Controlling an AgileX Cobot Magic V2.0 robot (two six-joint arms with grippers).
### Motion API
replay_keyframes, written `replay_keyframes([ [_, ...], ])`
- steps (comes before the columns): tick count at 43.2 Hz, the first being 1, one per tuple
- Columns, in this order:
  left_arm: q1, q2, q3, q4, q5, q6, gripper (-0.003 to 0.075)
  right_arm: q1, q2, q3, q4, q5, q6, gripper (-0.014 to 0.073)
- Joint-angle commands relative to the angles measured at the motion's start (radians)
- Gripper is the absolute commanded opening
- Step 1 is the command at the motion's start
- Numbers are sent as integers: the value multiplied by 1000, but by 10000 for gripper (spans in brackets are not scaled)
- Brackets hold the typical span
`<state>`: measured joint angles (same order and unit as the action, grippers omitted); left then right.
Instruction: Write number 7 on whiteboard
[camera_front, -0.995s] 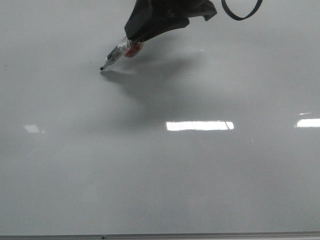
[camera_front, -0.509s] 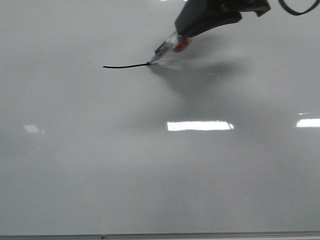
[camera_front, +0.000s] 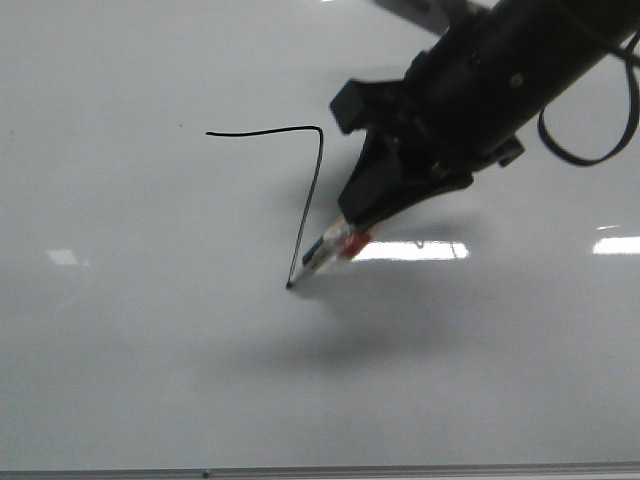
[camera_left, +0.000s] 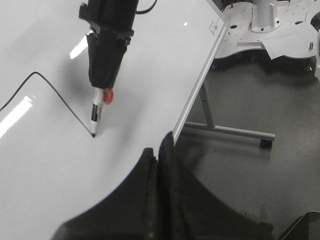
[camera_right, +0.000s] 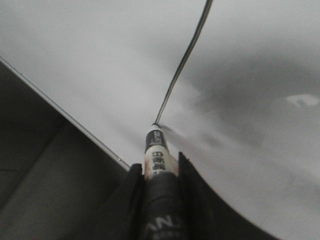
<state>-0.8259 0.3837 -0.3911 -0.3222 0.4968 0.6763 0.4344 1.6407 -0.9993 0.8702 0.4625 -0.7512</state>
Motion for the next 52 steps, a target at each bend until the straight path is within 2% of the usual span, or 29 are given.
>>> replay_keyframes([
  [1,-5,5,-27,-24,-75,-8,-20,16,-16,-22,38,-60,-47,-69],
  [6,-5,5,-27,-26,-75,-8,-20,56,-83,-37,88,74,-166,-69],
  [11,-5,8,-27,-56,-116,-8,-20,108,-166,-60,68,232,-273,-69],
  [19,-5,119,-51,-60,-132,-12,-3,200,-228,-98,-57,289,-331,-69],
  [21,-5,163,-64,-60,-132,-12,43,223,-238,-106,-75,302,-331,-69],
  [24,-5,231,-87,-60,-132,-12,161,248,-251,-117,-80,322,-331,-69],
  [25,-5,255,-97,-60,-132,-12,237,260,-258,-123,-80,329,-331,-69],
  [28,-5,309,-118,-60,-129,-12,384,279,-264,-139,-80,345,-331,-69],
  [30,-5,342,-130,-60,-129,-12,447,295,-267,-148,-78,348,-331,-69],
  [32,-5,372,-139,-60,-132,-12,468,310,-269,-158,-78,355,-331,-69],
  [40,-5,431,-148,-60,-139,-4,387,370,-269,-172,-78,362,-331,-69],
  [46,-5,427,-148,-76,-144,-4,232,384,-269,-172,-78,363,-331,-69],
  [52,-5,425,-148,-76,-144,-4,124,384,-269,-172,-78,362,-331,-68],
])
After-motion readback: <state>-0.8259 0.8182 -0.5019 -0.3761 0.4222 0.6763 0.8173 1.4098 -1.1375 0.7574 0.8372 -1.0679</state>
